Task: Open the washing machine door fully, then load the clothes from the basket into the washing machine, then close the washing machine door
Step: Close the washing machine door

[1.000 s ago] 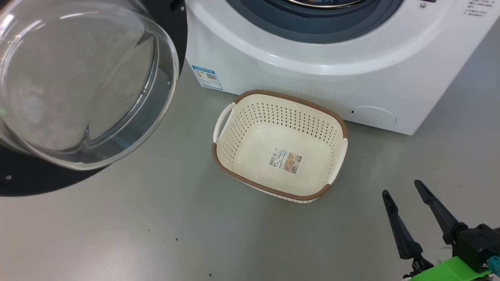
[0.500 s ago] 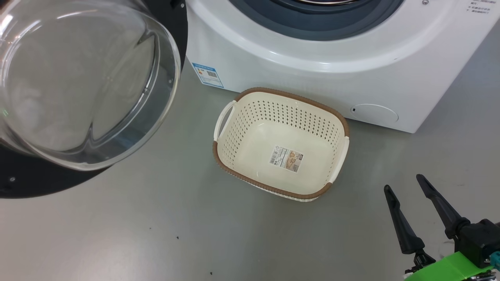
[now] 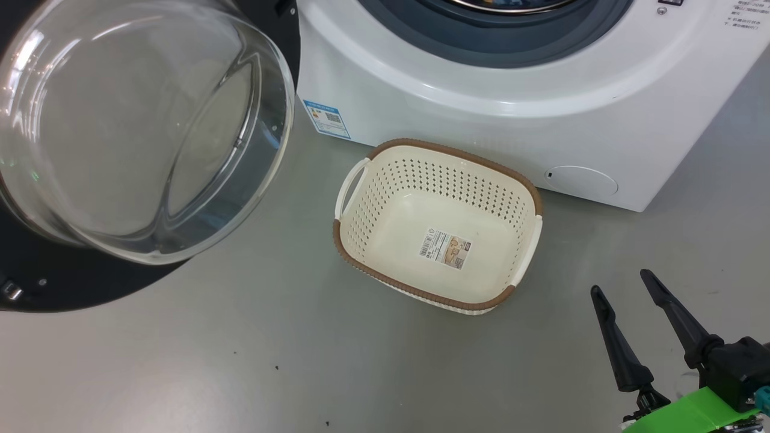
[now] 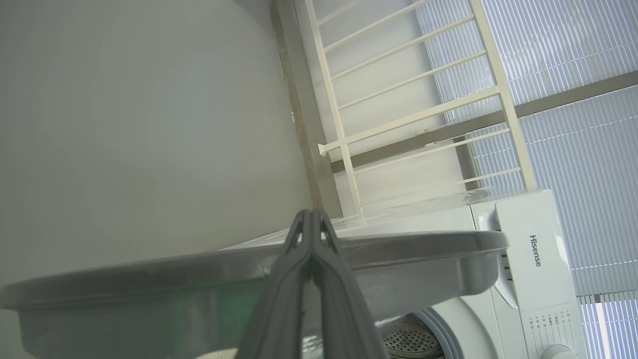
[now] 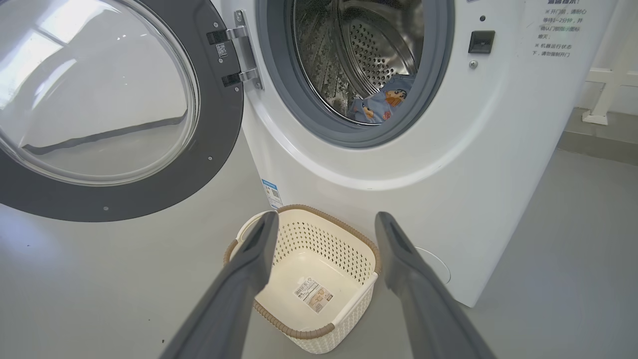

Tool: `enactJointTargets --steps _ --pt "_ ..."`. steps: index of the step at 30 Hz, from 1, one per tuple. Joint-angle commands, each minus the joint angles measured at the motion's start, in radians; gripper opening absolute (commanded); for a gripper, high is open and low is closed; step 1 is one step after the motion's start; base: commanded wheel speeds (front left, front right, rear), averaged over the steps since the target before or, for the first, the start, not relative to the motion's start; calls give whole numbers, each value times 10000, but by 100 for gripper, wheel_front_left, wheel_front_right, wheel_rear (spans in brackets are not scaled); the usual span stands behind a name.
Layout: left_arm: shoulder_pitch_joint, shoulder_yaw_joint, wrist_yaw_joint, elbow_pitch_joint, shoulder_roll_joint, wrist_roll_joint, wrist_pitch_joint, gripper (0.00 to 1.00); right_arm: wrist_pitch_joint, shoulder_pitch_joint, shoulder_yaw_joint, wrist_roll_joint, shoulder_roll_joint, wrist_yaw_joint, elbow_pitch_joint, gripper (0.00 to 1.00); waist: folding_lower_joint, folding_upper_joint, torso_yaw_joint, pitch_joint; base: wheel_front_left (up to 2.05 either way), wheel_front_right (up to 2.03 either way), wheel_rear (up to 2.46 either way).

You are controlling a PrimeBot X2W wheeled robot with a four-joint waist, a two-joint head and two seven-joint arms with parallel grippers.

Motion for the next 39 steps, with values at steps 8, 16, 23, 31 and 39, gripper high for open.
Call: enactJointTargets --steps 8,16,23,31,39 --pt "423 341 -146 -566 284 -534 731 0 18 -166 269 13 -29 62 -294 100 0 0 -11 -106 0 0 0" --pt "607 418 -328 -735 215 -846 1248 0 17 -172 263 8 -15 62 -290 100 0 0 -42 -124 0 0 0" --pt "808 490 -573 -945 108 -1192 1814 0 -3 -190 249 -19 66 62 -271 100 0 0 -48 -175 0 0 0" --pt "1111 354 -1122 -1464 -161 -1502 2543 0 -81 -214 191 -52 190 62 -236 100 0 0 -15 -212 0 0 0" --pt "1524 118 -1459 -1979 -376 -1564 3056 0 -287 -271 219 -43 367 62 -69 100 0 0 -86 -336 0 0 0"
